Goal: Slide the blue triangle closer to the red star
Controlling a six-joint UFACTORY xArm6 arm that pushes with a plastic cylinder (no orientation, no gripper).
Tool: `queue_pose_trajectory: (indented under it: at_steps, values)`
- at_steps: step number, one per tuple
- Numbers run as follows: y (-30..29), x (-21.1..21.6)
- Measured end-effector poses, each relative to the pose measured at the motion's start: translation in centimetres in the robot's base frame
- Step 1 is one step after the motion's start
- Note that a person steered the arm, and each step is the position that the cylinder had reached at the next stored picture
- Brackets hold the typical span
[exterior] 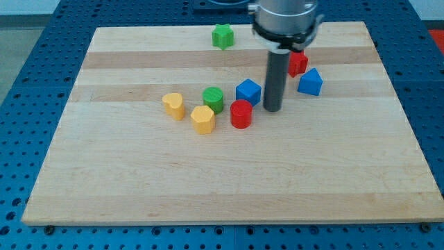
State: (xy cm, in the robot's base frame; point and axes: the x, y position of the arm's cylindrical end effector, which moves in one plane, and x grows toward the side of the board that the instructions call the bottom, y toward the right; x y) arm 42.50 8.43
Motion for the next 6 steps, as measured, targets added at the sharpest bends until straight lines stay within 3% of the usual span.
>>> queue_pose_trajectory:
  at_steps: [3, 6]
  values:
    - [9.0, -2.6]
    - [8.7, -5.9]
